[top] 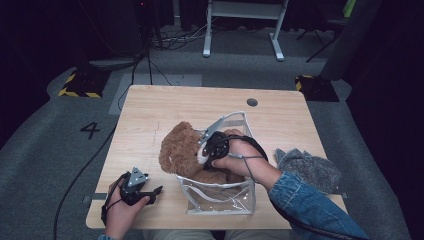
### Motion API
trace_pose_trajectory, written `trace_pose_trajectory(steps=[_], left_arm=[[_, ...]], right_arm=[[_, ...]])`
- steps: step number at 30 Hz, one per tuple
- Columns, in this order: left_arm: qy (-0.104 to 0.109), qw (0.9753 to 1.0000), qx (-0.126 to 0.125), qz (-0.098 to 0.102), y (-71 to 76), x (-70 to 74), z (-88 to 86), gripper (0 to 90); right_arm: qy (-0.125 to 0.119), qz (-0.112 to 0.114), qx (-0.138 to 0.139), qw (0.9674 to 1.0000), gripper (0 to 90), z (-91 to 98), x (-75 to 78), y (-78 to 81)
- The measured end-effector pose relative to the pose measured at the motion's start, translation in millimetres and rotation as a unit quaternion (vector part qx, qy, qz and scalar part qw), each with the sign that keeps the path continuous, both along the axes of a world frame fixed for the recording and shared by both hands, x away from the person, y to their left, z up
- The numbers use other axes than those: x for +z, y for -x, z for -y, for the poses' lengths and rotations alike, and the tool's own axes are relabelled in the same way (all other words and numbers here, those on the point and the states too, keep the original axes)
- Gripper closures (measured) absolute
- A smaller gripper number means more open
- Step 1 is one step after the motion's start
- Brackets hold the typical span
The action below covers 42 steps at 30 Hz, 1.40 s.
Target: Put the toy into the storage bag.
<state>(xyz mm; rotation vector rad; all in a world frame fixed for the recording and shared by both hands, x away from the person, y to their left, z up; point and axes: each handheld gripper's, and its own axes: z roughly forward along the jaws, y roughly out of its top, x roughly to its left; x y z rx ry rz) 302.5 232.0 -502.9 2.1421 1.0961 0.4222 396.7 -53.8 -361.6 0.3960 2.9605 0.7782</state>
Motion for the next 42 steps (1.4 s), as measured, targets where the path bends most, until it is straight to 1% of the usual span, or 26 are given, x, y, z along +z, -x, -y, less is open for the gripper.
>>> trace_pose_trajectory(steps=[1, 5, 6, 9, 10, 13, 14, 15, 17, 18, 19, 20, 21, 24, 27, 29, 32, 36, 39, 40, 42], left_arm=[[0.0, 1.0, 0.0, 0.0, 0.0, 0.0, 0.0, 28.9], [0.0, 1.0, 0.0, 0.001, 0.0, -0.1, 0.1, 28.8], [0.0, 1.0, 0.0, 0.0, 0.0, 0.0, 0.0, 28.9], [0.0, 1.0, 0.0, 0.0, 0.1, 0.0, 0.1, 28.8], [0.0, 1.0, 0.001, 0.001, 0.1, -0.1, 0.1, 28.8], [0.001, 1.0, 0.002, 0.001, 0.2, -0.2, 0.3, 28.9], [0.001, 1.0, 0.002, 0.001, 0.2, -0.2, 0.3, 28.9], [0.001, 1.0, 0.001, 0.0, 0.2, -0.1, 0.2, 28.9], [0.001, 1.0, 0.001, 0.001, 0.1, -0.2, 0.3, 28.9], [0.002, 1.0, 0.0, -0.003, 0.4, -0.1, 0.4, 28.9], [0.002, 1.0, 0.001, 0.001, 0.1, -0.3, 0.3, 28.9], [0.003, 1.0, 0.0, -0.003, 0.4, -0.1, 0.4, 28.9], [0.003, 1.0, 0.001, -0.002, 0.4, -0.3, 0.5, 28.9], [0.002, 1.0, 0.001, -0.002, 0.5, -0.3, 0.6, 28.9], [0.002, 1.0, 0.001, -0.003, 0.5, -0.3, 0.5, 28.9], [0.002, 1.0, 0.001, 0.0, 0.1, -0.2, 0.2, 28.9], [0.001, 1.0, 0.001, 0.0, 0.0, -0.1, 0.1, 28.9], [0.002, 1.0, 0.001, 0.0, 0.0, -0.1, 0.1, 28.9], [0.002, 1.0, 0.001, 0.0, 0.0, -0.1, 0.2, 28.9], [0.002, 1.0, 0.001, 0.0, 0.0, -0.1, 0.2, 28.9], [0.001, 1.0, 0.0, 0.0, 0.0, 0.0, 0.0, 28.9]], right_arm=[[-0.007, -0.005, -0.003, 1.0, 65.7, 0.8, -3.0, -0.4], [0.0, -0.005, -0.003, 1.0, 65.3, 0.3, -2.1, 0.1], [-0.003, -0.006, -0.005, 1.0, 65.2, -0.1, -2.9, 0.5], [0.007, -0.006, -0.006, 0.9999, 64.5, -0.8, -3.7, 0.7], [0.006, -0.007, -0.005, 0.9999, 64.4, -1.1, -5.1, 0.6], [0.013, 0.0, -0.007, 0.9999, 64.5, -1.8, -7.1, 1.9], [0.015, -0.004, -0.007, 0.9999, 64.6, -2.2, -8.0, 3.0], [0.019, 0.002, -0.006, 0.9998, 64.6, -2.3, -8.5, 3.2], [0.026, 0.0, -0.006, 0.9997, 64.7, -2.2, -10.0, 4.2], [0.027, -0.002, -0.007, 0.9996, 64.7, -1.8, -10.2, 4.4], [0.029, -0.004, -0.007, 0.9995, 64.8, -1.2, -10.3, 4.5], [0.031, -0.006, -0.008, 0.9995, 64.7, -0.9, -11.1, 4.8], [0.035, -0.006, -0.008, 0.9993, 64.6, -0.2, -12.2, 4.6], [0.028, -0.012, -0.008, 0.9995, 63.8, 1.0, -15.0, 4.5], [0.029, -0.006, -0.006, 0.9995, 63.3, 0.7, -15.1, 5.4], [0.031, -0.007, -0.007, 0.9995, 61.7, 0.4, -14.4, 6.2], [0.016, -0.01, -0.008, 0.9998, 54.5, 1.0, -14.4, 3.9], [-0.007, -0.014, -0.023, 0.9996, 43.1, 5.1, -4.1, 2.9], [-0.025, -0.013, -0.026, 0.9993, 41.1, 7.7, 3.6, 4.1], [-0.034, -0.007, -0.021, 0.9992, 41.1, 8.6, 8.3, 5.0], [-0.041, 0.001, -0.011, 0.9991, 41.1, 9.5, 15.5, 6.1]])
